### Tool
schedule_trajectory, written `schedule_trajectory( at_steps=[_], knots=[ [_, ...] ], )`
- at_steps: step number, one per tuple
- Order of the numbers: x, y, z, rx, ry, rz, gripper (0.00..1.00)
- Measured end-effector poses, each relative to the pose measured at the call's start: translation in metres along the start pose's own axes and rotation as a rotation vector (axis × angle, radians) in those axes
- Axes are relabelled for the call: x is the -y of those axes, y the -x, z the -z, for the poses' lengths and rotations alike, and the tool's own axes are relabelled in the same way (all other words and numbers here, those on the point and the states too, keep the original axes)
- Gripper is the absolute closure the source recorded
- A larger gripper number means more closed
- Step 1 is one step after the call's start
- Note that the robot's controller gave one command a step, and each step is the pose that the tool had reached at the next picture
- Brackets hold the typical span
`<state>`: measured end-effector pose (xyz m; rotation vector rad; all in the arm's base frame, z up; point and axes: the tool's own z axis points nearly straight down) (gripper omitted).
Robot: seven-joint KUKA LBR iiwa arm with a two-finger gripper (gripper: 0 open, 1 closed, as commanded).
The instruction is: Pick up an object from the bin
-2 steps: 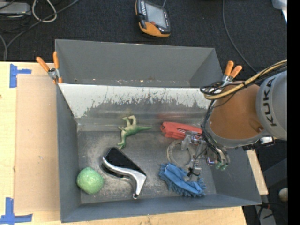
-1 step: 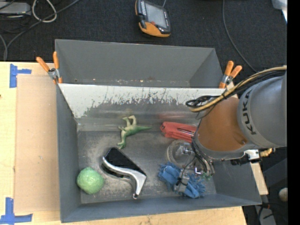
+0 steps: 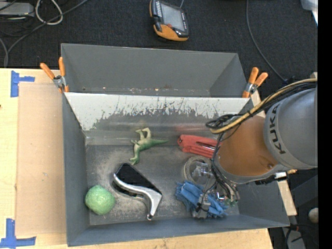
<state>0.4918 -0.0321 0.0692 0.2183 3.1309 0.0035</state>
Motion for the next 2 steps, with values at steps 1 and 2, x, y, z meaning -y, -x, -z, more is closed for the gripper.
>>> schedule_trajectory(
  at_steps=[1, 2],
  knots=[
    [0.002, 0.0165, 0.0027, -0.015, -0.001, -0.09, 1.0],
    [0.002, 0.0165, 0.0027, -0.015, -0.001, -0.089, 1.0]
  ],
)
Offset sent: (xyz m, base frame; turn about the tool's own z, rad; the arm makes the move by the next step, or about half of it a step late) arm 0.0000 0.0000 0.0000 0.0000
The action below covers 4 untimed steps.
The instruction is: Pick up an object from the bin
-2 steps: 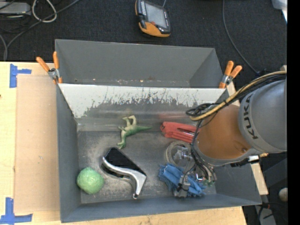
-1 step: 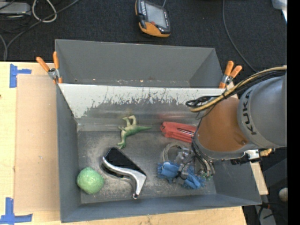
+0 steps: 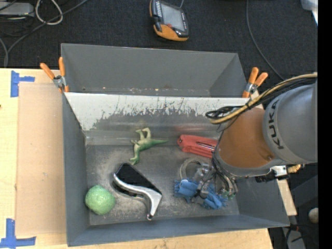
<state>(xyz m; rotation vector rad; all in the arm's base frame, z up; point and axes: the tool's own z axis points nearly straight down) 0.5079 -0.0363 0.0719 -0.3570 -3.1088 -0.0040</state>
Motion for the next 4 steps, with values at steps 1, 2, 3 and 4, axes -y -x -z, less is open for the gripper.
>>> schedule_trajectory(
  at_steps=[1, 2, 3, 4],
  knots=[
    [0.0, 0.0, 0.003, 0.0, 0.0, 0.0, 1.0],
    [0.0, 0.0, 0.008, 0.001, 0.0, 0.001, 1.0],
    [0.0, 0.0, 0.011, 0.001, 0.001, 0.001, 1.0],
    [0.0, -0.001, 0.024, -0.002, 0.001, 0.001, 1.0]
  ],
)
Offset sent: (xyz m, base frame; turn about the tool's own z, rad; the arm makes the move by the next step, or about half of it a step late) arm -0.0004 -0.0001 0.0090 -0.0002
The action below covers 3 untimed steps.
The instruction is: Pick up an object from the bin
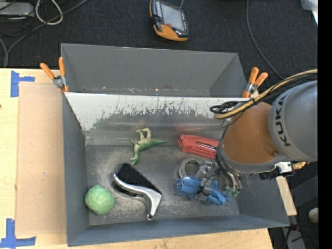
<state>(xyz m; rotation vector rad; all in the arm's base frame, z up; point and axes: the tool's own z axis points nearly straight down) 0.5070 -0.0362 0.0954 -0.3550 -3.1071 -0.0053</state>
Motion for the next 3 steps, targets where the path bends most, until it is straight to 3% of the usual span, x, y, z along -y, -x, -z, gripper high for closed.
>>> schedule_trajectory(
  at_steps=[1, 2, 3],
  knots=[
    [0.0, -0.003, 0.035, -0.009, -0.001, 0.002, 1.0],
    [0.0, -0.001, 0.062, -0.003, 0.0, 0.003, 1.0],
    [0.0, -0.003, 0.08, -0.008, 0.0, 0.004, 1.0]
  ],
)
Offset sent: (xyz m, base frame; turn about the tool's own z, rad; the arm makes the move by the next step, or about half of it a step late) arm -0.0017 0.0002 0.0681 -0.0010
